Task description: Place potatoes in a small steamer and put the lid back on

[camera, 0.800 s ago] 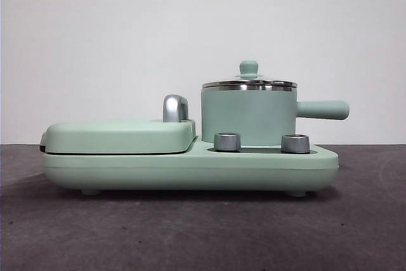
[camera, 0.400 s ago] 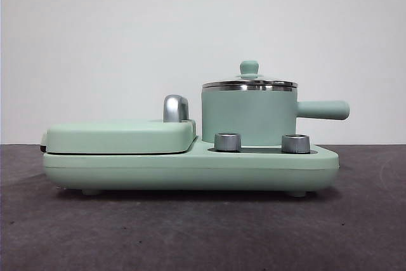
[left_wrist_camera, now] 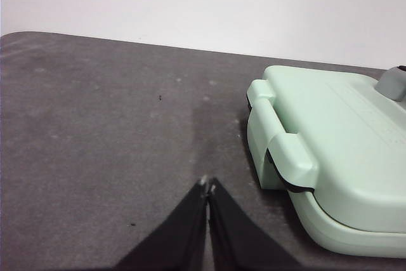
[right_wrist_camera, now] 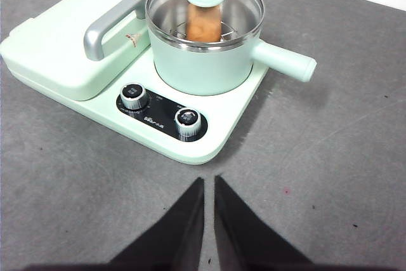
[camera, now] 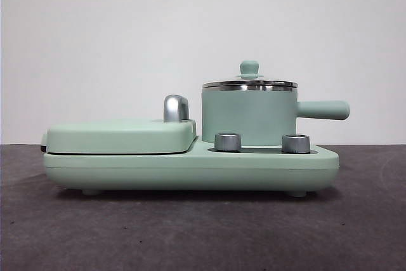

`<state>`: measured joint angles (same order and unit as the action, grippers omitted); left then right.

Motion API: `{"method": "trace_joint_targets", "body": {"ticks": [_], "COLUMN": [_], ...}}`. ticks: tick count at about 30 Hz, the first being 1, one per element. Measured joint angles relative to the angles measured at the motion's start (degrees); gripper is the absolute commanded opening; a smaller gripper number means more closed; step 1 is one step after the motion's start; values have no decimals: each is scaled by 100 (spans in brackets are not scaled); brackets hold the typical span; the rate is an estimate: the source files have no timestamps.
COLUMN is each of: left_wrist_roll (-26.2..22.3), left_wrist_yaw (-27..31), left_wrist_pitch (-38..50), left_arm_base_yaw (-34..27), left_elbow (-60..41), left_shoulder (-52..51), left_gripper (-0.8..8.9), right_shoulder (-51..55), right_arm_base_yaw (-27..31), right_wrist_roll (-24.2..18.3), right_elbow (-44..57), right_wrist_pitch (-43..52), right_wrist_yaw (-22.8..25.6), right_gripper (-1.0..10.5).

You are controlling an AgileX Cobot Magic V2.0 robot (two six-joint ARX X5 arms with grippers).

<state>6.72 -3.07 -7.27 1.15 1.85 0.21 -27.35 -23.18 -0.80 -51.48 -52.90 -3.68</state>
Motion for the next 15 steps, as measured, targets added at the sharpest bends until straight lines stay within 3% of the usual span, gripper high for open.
{"method": "trace_joint_targets", "body": {"ticks": [12, 15], "left_wrist_roll": [17, 17], "left_wrist_yaw": [2, 2], "left_wrist_pitch": [13, 15], "left_arm_base_yaw": [0, 0], "left_elbow": [0, 0], "left_shoulder": [0, 0], "left_gripper": [6, 6], "right_shoulder": [0, 4], "right_arm_base_yaw": [0, 13], "right_wrist_roll": [-4, -227], "right_elbow": [0, 0], "right_wrist_pitch": [0, 0], "right_wrist_yaw": [-2, 129], "right_gripper": [22, 22]}}
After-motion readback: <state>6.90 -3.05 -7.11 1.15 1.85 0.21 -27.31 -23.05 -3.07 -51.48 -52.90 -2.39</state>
